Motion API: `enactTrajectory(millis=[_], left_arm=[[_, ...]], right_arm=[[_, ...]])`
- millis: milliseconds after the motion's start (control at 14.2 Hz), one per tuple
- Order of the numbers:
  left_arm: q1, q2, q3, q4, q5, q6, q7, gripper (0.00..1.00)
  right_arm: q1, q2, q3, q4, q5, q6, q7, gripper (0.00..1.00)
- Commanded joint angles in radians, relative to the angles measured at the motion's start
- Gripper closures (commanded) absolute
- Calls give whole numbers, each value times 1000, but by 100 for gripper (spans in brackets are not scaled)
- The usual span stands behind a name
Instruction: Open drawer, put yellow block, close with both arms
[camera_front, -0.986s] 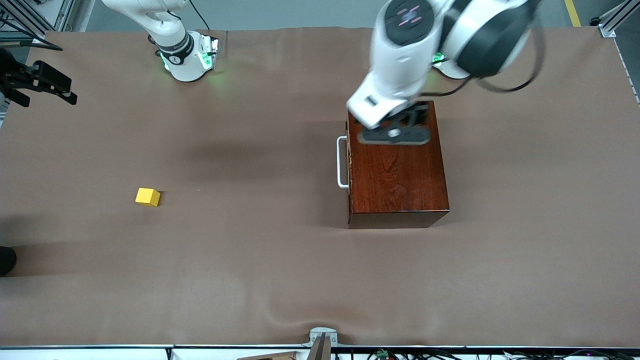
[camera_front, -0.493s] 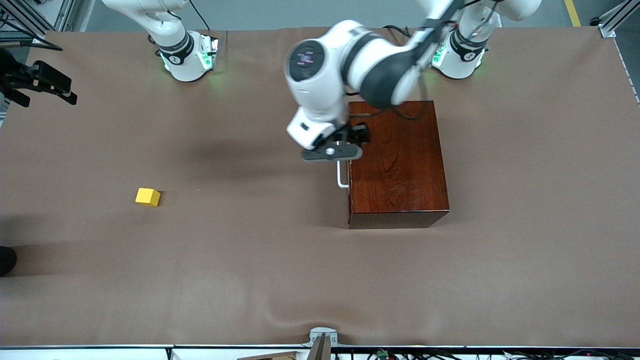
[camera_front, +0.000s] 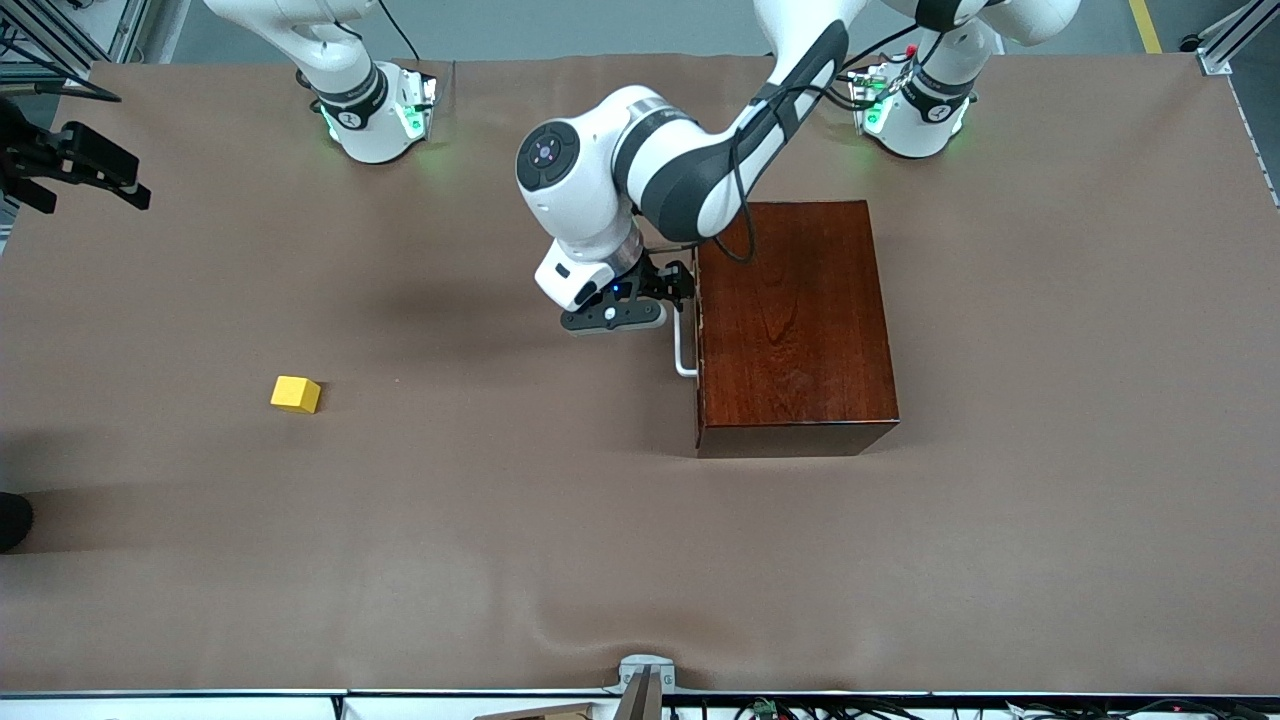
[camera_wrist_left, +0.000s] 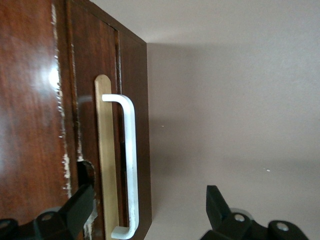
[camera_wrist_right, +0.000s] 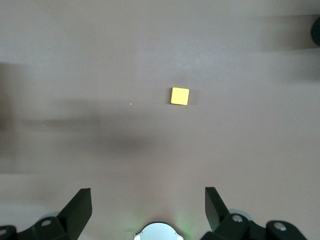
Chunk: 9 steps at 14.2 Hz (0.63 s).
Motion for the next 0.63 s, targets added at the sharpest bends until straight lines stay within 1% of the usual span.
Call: enactTrajectory(millis=[0,211,563], left_arm=[[-25,48,20,41,16,-9,-20,0],[-33,79,20,41,17,-9,-20,0],[-36,94,18,30,19,-17,-39,0]], right_arm=[[-10,-18,2,-18,5,0,-13,0],[-12,-18,0,-18,5,-1,-13,0],[-12,-18,2,-18,5,0,-13,0]])
